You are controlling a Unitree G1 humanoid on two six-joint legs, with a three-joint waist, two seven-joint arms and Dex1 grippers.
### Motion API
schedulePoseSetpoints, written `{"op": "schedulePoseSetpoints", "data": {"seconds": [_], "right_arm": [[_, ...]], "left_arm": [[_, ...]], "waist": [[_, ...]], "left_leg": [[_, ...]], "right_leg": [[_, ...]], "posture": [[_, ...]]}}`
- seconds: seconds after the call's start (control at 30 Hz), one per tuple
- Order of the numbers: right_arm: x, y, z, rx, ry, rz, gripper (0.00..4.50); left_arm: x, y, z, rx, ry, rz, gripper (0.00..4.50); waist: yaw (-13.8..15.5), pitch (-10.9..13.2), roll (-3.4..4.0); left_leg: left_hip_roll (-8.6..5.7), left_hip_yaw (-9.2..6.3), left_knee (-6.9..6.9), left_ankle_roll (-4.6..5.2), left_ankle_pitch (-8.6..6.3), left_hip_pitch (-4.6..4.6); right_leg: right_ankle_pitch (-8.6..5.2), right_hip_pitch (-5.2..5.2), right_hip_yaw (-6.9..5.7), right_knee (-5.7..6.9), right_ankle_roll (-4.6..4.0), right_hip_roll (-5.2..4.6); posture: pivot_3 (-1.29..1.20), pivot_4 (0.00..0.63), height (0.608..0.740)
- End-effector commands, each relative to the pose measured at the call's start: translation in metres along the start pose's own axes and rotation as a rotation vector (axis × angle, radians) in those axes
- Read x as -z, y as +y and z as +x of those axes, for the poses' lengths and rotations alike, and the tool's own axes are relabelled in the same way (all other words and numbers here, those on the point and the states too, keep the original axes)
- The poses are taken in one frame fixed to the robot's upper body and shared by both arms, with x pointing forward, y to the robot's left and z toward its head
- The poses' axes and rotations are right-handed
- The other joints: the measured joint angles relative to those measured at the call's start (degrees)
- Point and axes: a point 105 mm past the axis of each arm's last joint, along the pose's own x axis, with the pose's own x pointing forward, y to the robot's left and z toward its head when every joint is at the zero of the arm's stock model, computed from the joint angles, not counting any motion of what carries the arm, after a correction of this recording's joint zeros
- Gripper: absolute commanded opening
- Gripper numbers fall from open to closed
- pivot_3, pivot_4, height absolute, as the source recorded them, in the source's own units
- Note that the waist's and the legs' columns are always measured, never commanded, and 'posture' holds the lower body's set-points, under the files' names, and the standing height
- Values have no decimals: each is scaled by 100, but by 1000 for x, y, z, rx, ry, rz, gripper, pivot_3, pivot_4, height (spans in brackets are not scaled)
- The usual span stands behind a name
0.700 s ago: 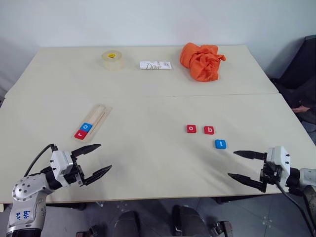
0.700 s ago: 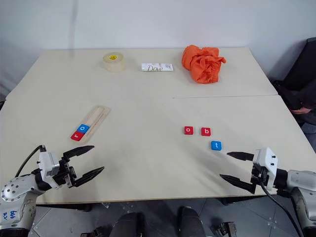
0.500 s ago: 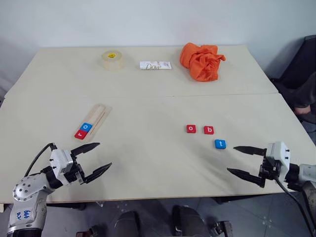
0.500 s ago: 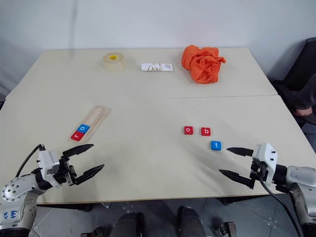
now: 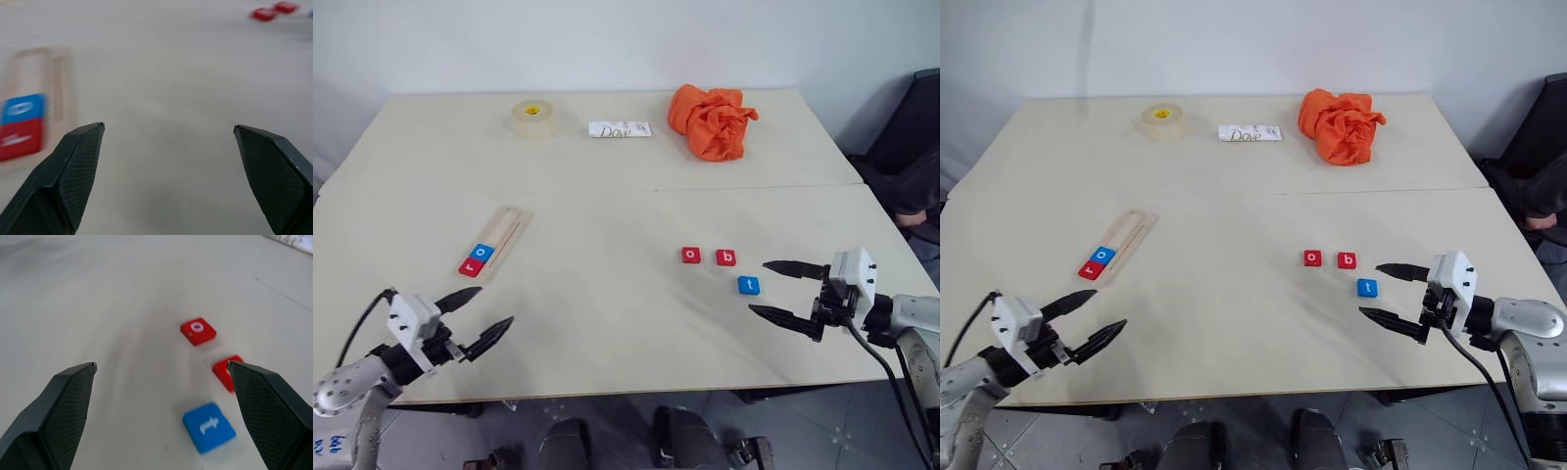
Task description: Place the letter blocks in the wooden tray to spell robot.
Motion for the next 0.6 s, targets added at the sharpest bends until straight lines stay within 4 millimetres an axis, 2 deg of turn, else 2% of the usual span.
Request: {"op": "schedulePoseSetpoints", "data": {"seconds": [0.03,0.1,0.2,0.27,0.43,0.6], "right_arm": [[-14,0,11,-36,-52,-24,4465],[-20,0,17,-51,-70,-38,4465],[-37,-3,32,-80,-116,-74,4465],[-40,-2,36,-97,-125,-85,4465],[-47,1,44,-123,-149,-93,4465],[-49,4,47,-143,-151,-96,4465]], "left_arm": [[-10,5,-8,-45,-7,53,4500],[-9,11,-8,-81,16,66,4500],[-15,39,-2,-231,17,61,4500],[-17,51,3,-291,30,22,4500],[-22,64,19,-311,50,-18,4500],[-15,78,45,-291,108,-66,4500]], "waist": [[7,0,0],[19,0,0],[22,1,0],[29,0,-1],[28,1,0],[30,1,-1]], "left_leg": [[0,0,1,0,0,-1],[-2,-1,2,0,0,-1],[-1,-1,2,0,0,-1],[-1,-5,4,1,6,-2],[-3,1,-2,0,4,-3],[-3,2,1,-1,4,-1]], "right_leg": [[0,0,0,0,0,0],[0,0,0,-1,0,-2],[0,-1,-1,1,-1,-1],[0,-1,-2,9,-1,-1],[0,-3,-1,6,-1,-1],[0,-2,-2,12,-1,1]], "posture": [[0,150,740],[0,150,740],[0,150,740],[0,150,740],[0,150,740],[0,150,740]]}}
